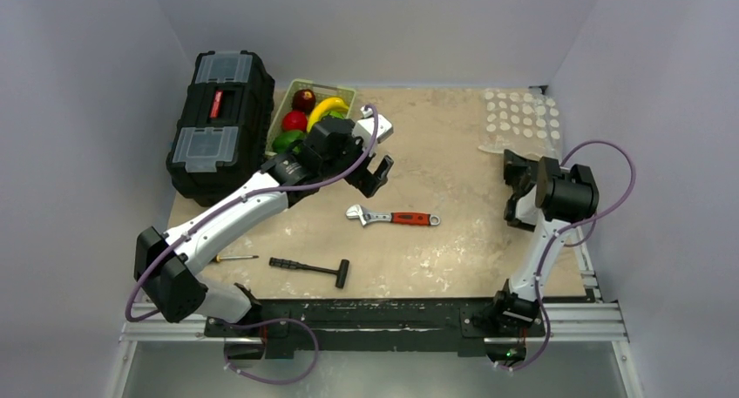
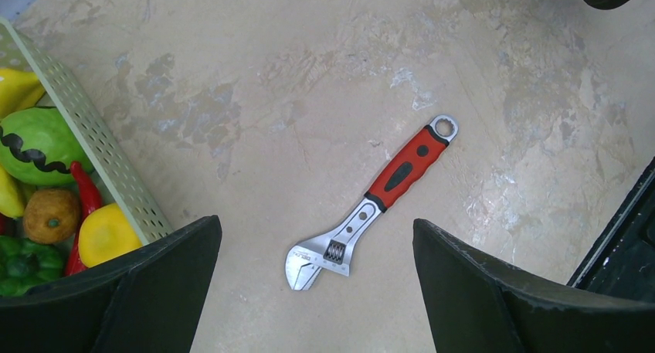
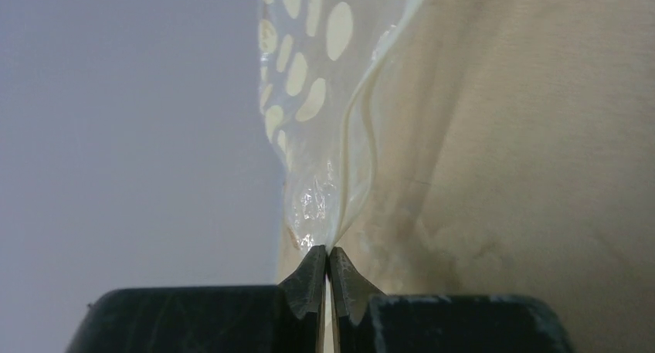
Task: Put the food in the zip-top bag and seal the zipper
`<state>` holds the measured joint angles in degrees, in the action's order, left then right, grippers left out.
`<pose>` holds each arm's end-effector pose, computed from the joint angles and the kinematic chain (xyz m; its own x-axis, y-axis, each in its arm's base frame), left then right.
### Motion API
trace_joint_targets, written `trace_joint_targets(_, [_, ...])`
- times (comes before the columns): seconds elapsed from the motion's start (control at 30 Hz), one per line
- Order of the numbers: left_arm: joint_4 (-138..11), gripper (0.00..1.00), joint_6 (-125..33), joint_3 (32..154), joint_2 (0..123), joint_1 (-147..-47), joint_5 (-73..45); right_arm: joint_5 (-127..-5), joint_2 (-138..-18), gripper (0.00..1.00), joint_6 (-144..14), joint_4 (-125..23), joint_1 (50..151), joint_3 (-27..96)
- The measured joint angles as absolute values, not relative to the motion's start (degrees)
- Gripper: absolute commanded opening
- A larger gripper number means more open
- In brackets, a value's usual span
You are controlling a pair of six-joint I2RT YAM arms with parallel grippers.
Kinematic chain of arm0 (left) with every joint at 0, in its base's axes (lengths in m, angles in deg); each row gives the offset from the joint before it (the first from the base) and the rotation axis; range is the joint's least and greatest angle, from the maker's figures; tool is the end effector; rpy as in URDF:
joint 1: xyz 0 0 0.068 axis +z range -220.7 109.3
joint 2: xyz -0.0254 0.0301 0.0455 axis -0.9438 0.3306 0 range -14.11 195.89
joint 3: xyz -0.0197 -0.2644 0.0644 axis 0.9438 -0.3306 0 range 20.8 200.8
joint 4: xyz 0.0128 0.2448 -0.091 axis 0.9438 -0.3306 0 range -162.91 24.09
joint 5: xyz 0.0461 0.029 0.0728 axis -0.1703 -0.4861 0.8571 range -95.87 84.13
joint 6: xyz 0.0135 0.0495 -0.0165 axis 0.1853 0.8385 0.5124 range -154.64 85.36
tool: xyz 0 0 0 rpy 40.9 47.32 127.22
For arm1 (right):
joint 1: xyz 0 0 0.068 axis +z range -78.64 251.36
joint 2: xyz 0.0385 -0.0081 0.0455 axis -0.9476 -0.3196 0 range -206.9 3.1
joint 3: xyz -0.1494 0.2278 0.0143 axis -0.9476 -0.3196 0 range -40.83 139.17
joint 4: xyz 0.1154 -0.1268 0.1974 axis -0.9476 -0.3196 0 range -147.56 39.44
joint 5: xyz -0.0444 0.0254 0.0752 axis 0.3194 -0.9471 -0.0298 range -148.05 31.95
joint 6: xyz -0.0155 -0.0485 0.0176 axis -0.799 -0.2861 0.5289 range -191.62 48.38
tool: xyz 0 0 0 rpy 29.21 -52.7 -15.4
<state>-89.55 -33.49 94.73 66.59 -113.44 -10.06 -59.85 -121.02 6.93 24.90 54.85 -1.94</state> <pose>0.2348 -0.2205 0.3493 -0.3571 0.3573 -0.8630 0.7305 0.6827 -0.0196 0.3419 -0.1002 0.0743 0.2171 0.9574 -0.1904 0.2099 0.1448 0.9669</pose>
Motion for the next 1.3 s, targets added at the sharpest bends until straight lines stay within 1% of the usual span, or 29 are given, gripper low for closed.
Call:
trace_joint_targets(0.07, [-89.8, 0.94, -33.5, 94.7, 66.8, -113.4, -9.9, -60.6, -120.1, 0.00, 5.6, 25.9, 55.1, -1.8])
trace_joint_targets(0.13, [-89.9, 0.94, -33.5, 94.7, 66.8, -113.4, -9.8, -61.3, -116.4, 0.00, 3.5, 25.8, 55.6, -2.4])
trace_joint_targets(0.3, [-90.0, 0.94, -33.5, 94.7, 66.9, -113.4, -9.7, -62.5, -102.3, 0.00, -1.1, 26.9, 56.5, -7.5])
trace_joint_targets(0.4, [-90.0, 0.94, -33.5, 94.7, 66.8, -113.3, -9.7, -62.5, -96.1, 0.00, -2.8, 25.4, 57.5, -11.4])
trace_joint_targets(0.5, [-90.0, 0.94, -33.5, 94.7, 66.8, -113.3, -10.3, -61.2, -88.1, 0.00, -6.8, 15.2, 61.0, -14.3])
trace_joint_targets(0.63, [-89.9, 0.95, -33.6, 94.7, 66.8, -113.2, -12.2, -56.1, -73.3, 0.00, -15.3, -2.5, 70.7, -14.5])
trace_joint_targets(0.77, [-89.3, 0.94, -33.7, 94.7, 66.3, -113.2, -14.1, -52.8, -62.0, 0.00, -24.0, -18.4, 79.7, -10.6])
trace_joint_targets(0.93, [-86.4, 0.94, -34.7, 93.1, 63.4, -113.2, -14.8, -52.2, -57.8, 0.00, -30.6, -34.4, 86.9, -3.0])
trace_joint_targets(1.07, [-79.5, 1.00, -35.0, 87.8, 59.9, -113.5, -14.5, -53.0, -57.7, 0.00, -31.8, -44.1, 91.5, 1.6])
trace_joint_targets(1.17, [-74.1, 1.00, -33.6, 82.9, 57.5, -115.0, -13.3, -53.2, -59.0, 0.00, -31.1, -50.0, 95.2, 5.3])
trace_joint_targets(1.3, [-70.0, 1.00, -30.5, 79.5, 57.2, -119.3, -11.0, -53.1, -63.1, 0.00, -28.2, -55.8, 100.4, 10.9])
